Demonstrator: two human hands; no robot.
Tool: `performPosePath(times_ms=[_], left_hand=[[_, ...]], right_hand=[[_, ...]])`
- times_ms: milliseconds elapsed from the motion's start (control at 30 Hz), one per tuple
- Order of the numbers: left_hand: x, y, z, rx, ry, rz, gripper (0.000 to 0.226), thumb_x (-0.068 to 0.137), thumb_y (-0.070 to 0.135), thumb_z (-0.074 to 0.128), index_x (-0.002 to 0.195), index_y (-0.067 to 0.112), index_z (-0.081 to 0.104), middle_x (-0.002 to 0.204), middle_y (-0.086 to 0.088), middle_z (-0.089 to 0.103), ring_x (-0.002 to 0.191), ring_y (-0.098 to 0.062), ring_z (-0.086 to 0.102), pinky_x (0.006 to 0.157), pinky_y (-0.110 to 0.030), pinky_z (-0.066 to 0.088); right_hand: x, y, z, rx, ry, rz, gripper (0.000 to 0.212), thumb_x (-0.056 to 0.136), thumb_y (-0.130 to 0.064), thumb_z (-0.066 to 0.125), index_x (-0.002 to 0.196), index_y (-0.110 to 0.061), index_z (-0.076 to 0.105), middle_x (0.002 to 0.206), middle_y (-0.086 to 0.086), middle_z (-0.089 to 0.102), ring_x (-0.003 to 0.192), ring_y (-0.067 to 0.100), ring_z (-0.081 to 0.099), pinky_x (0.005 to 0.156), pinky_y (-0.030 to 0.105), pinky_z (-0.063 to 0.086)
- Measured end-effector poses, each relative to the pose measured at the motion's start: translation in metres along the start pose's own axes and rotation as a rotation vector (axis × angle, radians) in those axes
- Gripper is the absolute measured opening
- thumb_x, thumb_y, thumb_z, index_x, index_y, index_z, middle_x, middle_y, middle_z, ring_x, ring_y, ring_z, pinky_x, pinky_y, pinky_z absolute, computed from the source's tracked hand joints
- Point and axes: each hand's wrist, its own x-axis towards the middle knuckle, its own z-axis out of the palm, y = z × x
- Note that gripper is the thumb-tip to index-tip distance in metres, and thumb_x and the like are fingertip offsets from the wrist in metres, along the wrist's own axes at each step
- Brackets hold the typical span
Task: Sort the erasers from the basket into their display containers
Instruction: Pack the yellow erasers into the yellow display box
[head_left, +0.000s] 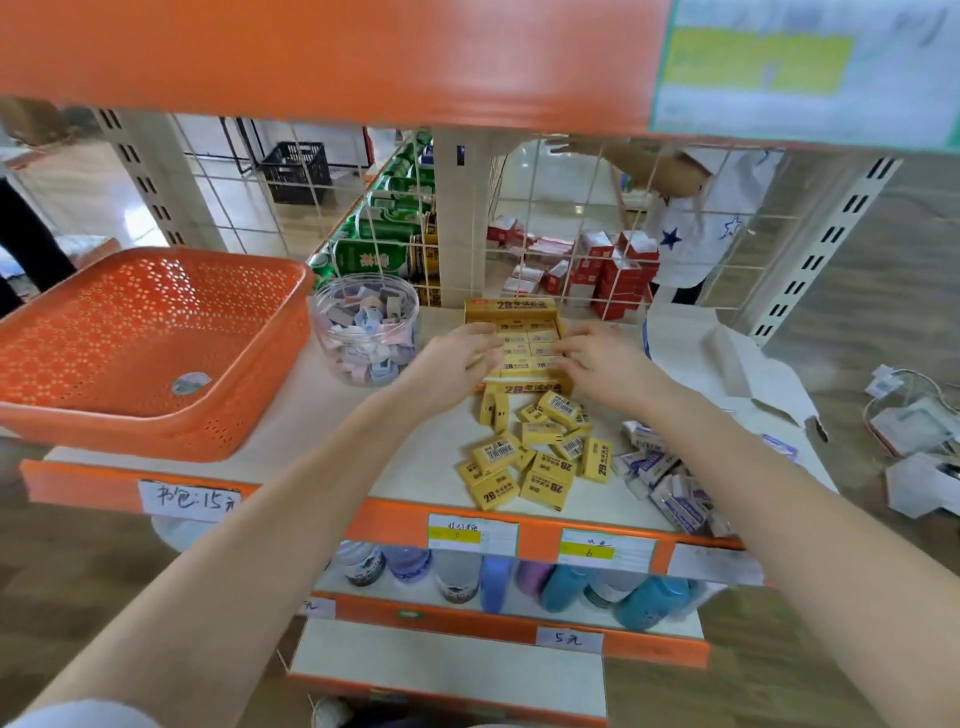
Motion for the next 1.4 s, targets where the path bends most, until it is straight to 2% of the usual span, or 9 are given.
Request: performPosePath(times_ms=[167, 267, 433, 600, 867, 1033, 1167, 1267, 1400], left_hand=[[-0.034, 0.011, -0.015, -0.164, -0.056, -0.002, 0.036, 0.091, 0.036, 0.059, 0.125, 0.024, 0.058, 0.12, 0.006, 0.062, 0.097, -0.002, 0.056, 0.09, -0.025, 0.047], [-0.043, 0.014, -0.011, -0.148, -0.178, 0.008, 0.049, 0.084, 0.036, 0.068, 0.13, 0.026, 0.054, 0.121, 0.006, 0.06, 0.107, -0.009, 0.056, 0.092, -0.029, 0.049], [-0.046, 0.013, 0.01, -0.189, -0.128, 0.032, 0.052, 0.086, 0.023, 0.068, 0.134, 0.029, 0.05, 0.11, 0.014, 0.052, 0.099, -0.012, 0.056, 0.089, -0.032, 0.051], [-0.047, 0.012, 0.009, -0.176, -0.057, 0.036, 0.04, 0.089, 0.015, 0.063, 0.126, 0.027, 0.059, 0.089, 0.023, 0.05, 0.088, -0.008, 0.052, 0.08, -0.023, 0.046], [-0.053, -0.003, -0.002, -0.165, -0.049, 0.015, 0.017, 0.081, 0.016, 0.071, 0.09, 0.028, 0.064, 0.089, 0.008, 0.064, 0.084, -0.007, 0.057, 0.072, -0.016, 0.044], [-0.061, -0.011, -0.002, -0.127, -0.067, 0.012, 0.016, 0.082, 0.013, 0.07, 0.088, 0.026, 0.064, 0.09, 0.011, 0.064, 0.083, 0.0, 0.054, 0.069, -0.011, 0.039], [-0.064, -0.018, 0.0, -0.124, 0.0, -0.027, 0.014, 0.084, 0.019, 0.068, 0.083, 0.032, 0.064, 0.091, 0.011, 0.066, 0.085, -0.006, 0.054, 0.073, -0.023, 0.042], [-0.064, -0.018, 0.0, -0.117, 0.032, -0.034, 0.011, 0.084, 0.021, 0.069, 0.09, 0.029, 0.066, 0.097, 0.01, 0.065, 0.089, -0.007, 0.053, 0.075, -0.023, 0.04], [-0.064, -0.015, 0.004, 0.004, -0.018, -0.004, 0.032, 0.081, 0.031, 0.072, 0.113, 0.029, 0.065, 0.11, 0.009, 0.058, 0.102, -0.008, 0.046, 0.087, -0.026, 0.039]], right_hand=[[-0.034, -0.009, -0.021, 0.072, -0.214, -0.043, 0.042, 0.091, -0.034, 0.059, 0.131, -0.024, 0.053, 0.127, -0.002, 0.056, 0.091, 0.007, 0.05, 0.08, 0.022, 0.038], [-0.041, -0.012, -0.018, -0.014, -0.326, -0.06, 0.067, 0.082, -0.039, 0.069, 0.14, -0.027, 0.04, 0.132, -0.001, 0.05, 0.107, 0.013, 0.05, 0.085, 0.023, 0.038], [-0.032, -0.016, 0.001, -0.029, -0.299, -0.113, 0.078, 0.074, -0.035, 0.077, 0.141, -0.029, 0.037, 0.129, 0.001, 0.044, 0.118, 0.02, 0.043, 0.09, 0.027, 0.037], [-0.028, -0.02, 0.009, 0.028, -0.232, -0.145, 0.061, 0.077, -0.036, 0.074, 0.131, -0.029, 0.047, 0.125, -0.001, 0.049, 0.113, 0.017, 0.048, 0.089, 0.028, 0.041], [-0.028, -0.025, 0.007, -0.006, -0.186, -0.149, 0.044, 0.082, -0.038, 0.068, 0.123, -0.04, 0.054, 0.123, -0.002, 0.044, 0.115, 0.02, 0.038, 0.098, 0.036, 0.037], [-0.026, -0.027, 0.005, -0.048, -0.222, -0.168, 0.041, 0.082, -0.038, 0.068, 0.122, -0.04, 0.057, 0.123, -0.004, 0.04, 0.115, 0.02, 0.034, 0.1, 0.041, 0.037], [-0.023, -0.029, 0.01, -0.026, -0.204, -0.2, 0.024, 0.083, -0.04, 0.065, 0.107, -0.04, 0.063, 0.119, -0.004, 0.043, 0.115, 0.019, 0.035, 0.099, 0.039, 0.037], [-0.021, -0.032, 0.012, -0.004, -0.177, -0.205, 0.031, 0.085, -0.042, 0.063, 0.115, -0.036, 0.061, 0.12, -0.004, 0.045, 0.117, 0.019, 0.036, 0.099, 0.04, 0.037], [-0.018, -0.04, 0.014, -0.007, -0.159, -0.22, 0.04, 0.086, -0.036, 0.064, 0.125, -0.034, 0.057, 0.123, -0.002, 0.046, 0.119, 0.021, 0.035, 0.099, 0.042, 0.038]])
